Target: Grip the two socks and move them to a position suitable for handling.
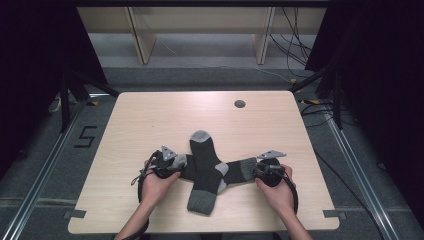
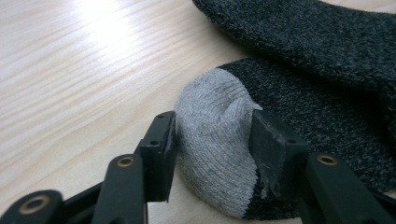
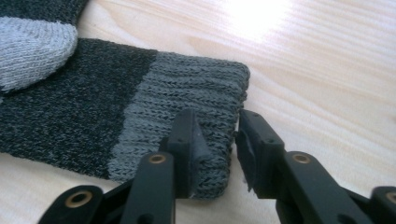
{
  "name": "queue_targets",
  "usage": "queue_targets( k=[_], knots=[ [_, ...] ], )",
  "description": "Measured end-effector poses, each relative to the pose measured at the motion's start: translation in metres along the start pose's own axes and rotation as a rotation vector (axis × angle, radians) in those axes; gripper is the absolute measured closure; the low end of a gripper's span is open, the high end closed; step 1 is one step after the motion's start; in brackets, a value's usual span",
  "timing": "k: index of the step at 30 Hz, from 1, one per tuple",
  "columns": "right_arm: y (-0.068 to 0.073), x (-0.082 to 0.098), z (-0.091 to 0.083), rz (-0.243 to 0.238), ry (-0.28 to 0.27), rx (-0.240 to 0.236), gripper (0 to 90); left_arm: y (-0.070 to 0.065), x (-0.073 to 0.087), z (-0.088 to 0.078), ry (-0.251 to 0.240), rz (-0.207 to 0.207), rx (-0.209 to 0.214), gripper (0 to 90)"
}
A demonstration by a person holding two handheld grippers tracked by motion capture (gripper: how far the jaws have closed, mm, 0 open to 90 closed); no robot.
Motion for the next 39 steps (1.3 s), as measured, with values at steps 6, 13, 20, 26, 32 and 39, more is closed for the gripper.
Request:
queue_targets(
  k=[6,13,20,26,32,39],
  knots=[
    [0.028,-0.008,-0.031,-0.058,-0.090,-0.057,54.4,0.000,0.005,-0.016,-0.099,-0.024,-0.006,42.9],
    [0.115,0.010,-0.038,-0.247,0.023,-0.328,45.4,0.003,0.019,-0.050,-0.169,-0.049,-0.017,39.4],
    [0.166,0.028,-0.027,-0.453,0.017,-0.420,44.2,0.015,0.032,-0.065,-0.180,-0.066,-0.037,36.4],
    [0.175,0.034,-0.019,-0.535,0.035,-0.387,46.8,0.016,0.048,-0.070,-0.180,-0.102,-0.042,36.7],
    [0.179,0.040,-0.009,-0.564,0.065,-0.355,51.8,0.018,0.058,-0.073,-0.179,-0.117,-0.044,36.5],
    [0.176,0.038,-0.007,-0.515,0.098,-0.379,80.0,0.017,0.056,-0.071,-0.178,-0.109,-0.036,36.3]
  ],
)
Point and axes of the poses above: each handheld gripper's, and its own axes: z roughly forward along the jaws, x roughly out of its underside, y roughly to its left, the point moved 1 cm from there along z, roughly forward along the jaws, and after that the axes turned 11 degrees about z, right-handed, at the moved point
